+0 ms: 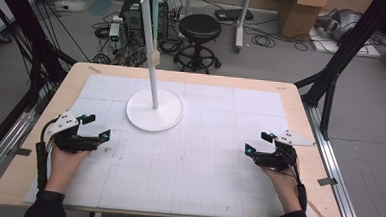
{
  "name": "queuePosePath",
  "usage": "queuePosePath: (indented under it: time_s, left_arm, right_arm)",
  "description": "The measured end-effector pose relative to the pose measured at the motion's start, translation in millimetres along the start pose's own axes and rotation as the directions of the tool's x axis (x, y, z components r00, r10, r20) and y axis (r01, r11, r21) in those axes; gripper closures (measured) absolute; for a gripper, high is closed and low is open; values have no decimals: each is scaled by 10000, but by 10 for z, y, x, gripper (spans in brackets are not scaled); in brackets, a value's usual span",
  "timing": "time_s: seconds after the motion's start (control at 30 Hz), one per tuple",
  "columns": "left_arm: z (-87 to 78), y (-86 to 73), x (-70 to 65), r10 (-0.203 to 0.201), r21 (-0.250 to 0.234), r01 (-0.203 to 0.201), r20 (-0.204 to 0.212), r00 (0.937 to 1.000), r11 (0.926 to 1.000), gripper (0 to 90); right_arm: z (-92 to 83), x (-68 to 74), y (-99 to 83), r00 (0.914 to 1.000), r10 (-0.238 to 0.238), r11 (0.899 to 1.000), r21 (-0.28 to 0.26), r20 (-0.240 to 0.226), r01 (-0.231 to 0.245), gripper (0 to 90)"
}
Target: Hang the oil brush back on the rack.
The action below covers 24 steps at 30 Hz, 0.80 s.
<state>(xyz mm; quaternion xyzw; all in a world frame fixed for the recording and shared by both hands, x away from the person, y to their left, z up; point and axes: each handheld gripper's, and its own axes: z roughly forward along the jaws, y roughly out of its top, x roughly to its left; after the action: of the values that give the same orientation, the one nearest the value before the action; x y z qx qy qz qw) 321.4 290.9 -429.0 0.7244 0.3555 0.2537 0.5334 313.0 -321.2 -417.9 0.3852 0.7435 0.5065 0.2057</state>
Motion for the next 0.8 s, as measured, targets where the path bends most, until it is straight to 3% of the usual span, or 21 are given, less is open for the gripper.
queuePosePath:
  time_s: [0.23,0.8]
  left_arm:
    - [19,-6,6,-37,-54,37,35,10000,10000,159]
    - [18,-4,-1,-37,60,37,53,10000,10000,159]
  right_arm:
    - [19,-63,-63,9991,289,9988,398,295,-300,168]
    - [30,-95,-95,9982,335,9983,460,504,-358,168]
